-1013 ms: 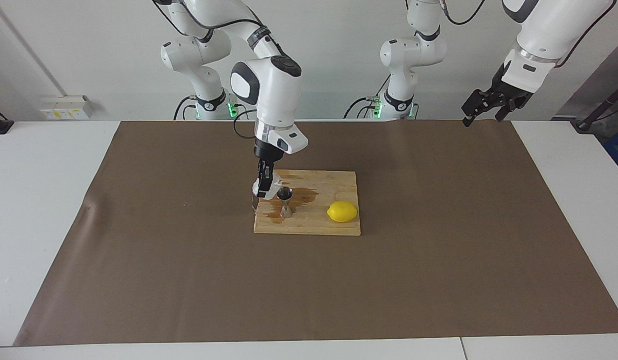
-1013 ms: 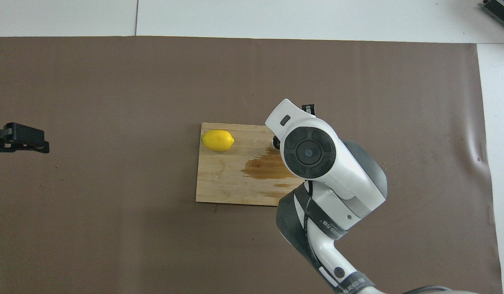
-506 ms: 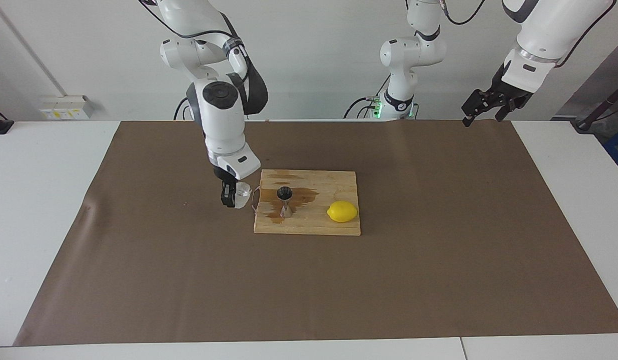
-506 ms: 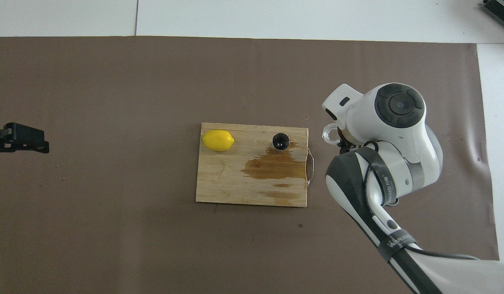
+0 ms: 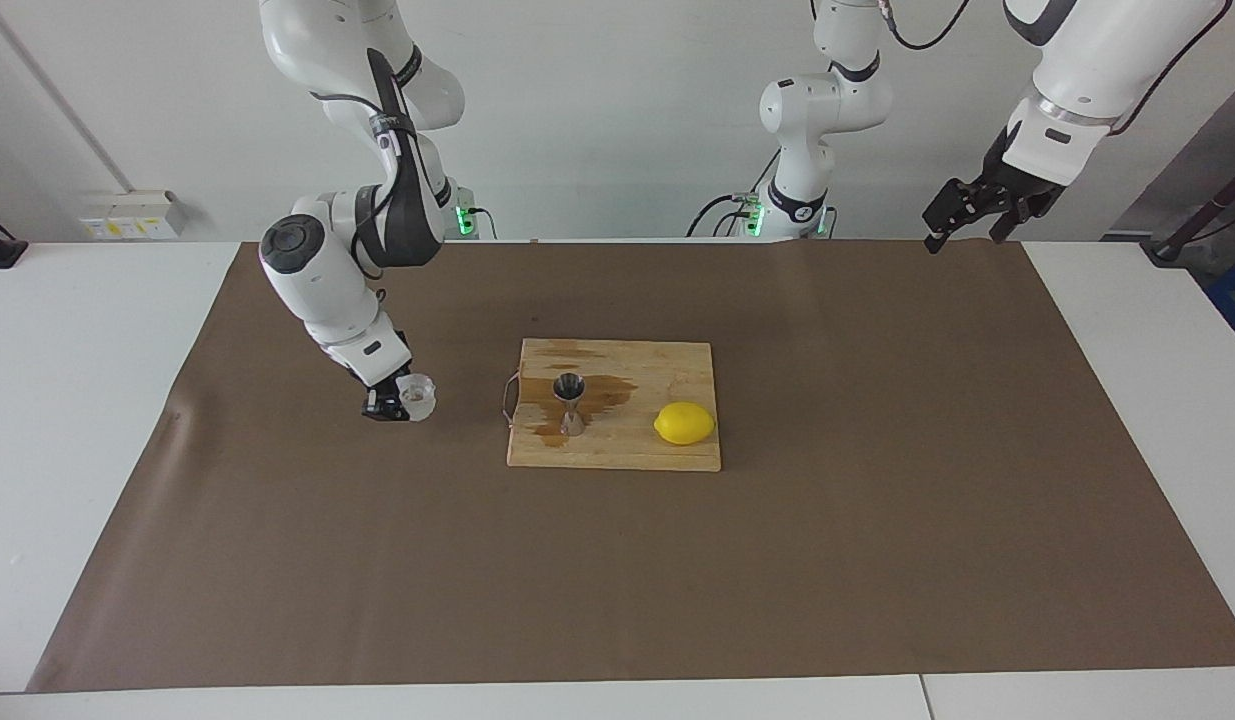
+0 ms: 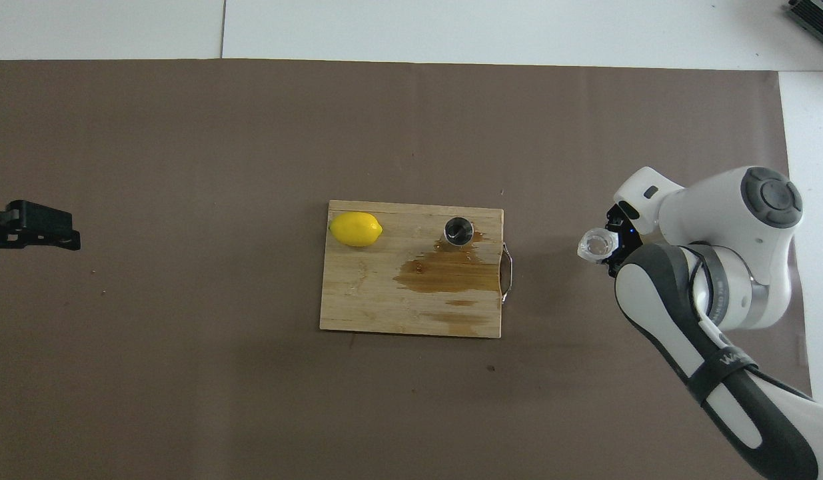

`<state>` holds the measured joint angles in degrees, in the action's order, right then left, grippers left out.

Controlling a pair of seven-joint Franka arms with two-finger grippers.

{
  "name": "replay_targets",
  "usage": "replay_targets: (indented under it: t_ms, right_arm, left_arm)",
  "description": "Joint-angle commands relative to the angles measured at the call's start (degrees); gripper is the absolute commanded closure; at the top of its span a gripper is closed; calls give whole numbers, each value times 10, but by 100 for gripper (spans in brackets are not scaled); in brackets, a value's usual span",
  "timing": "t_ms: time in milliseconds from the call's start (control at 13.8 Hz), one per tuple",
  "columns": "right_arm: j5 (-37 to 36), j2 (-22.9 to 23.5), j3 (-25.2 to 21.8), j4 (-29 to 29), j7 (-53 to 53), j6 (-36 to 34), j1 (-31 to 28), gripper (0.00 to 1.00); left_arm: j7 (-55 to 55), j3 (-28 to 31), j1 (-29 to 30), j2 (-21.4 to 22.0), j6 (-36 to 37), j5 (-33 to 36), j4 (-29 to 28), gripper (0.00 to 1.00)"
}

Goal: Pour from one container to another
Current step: 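Carry the glass back and lower it to its spot with the right gripper, then open the right gripper and lift it off the glass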

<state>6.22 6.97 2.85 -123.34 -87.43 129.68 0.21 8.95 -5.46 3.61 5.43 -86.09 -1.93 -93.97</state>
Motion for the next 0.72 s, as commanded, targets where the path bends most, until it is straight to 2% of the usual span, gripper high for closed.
replay_targets:
  t_ms: [0, 145, 217, 289, 434, 651]
  right_arm:
    - [53, -39, 8, -83, -89, 33, -55, 100]
    - [112, -39, 6, -116, -190, 74, -79, 100]
    - [115, -39, 6, -124, -217, 81, -93, 100]
    - [115, -39, 6, -124, -225, 80, -103, 95]
    - [115, -37, 6, -118, -217, 74, -104, 0]
    - [116, -48, 5, -78, -200, 41, -103, 0]
  left_arm:
    - [-2, -3, 4, 2, 11, 6, 6, 0]
    - [-2, -3, 4, 2, 11, 6, 6, 0]
    - [-2, -3, 4, 2, 11, 6, 6, 0]
    - [-2, -3, 4, 2, 11, 6, 6, 0]
    - [-2, -3, 4, 2, 11, 6, 6, 0]
    - [-2, -3, 4, 2, 11, 6, 6, 0]
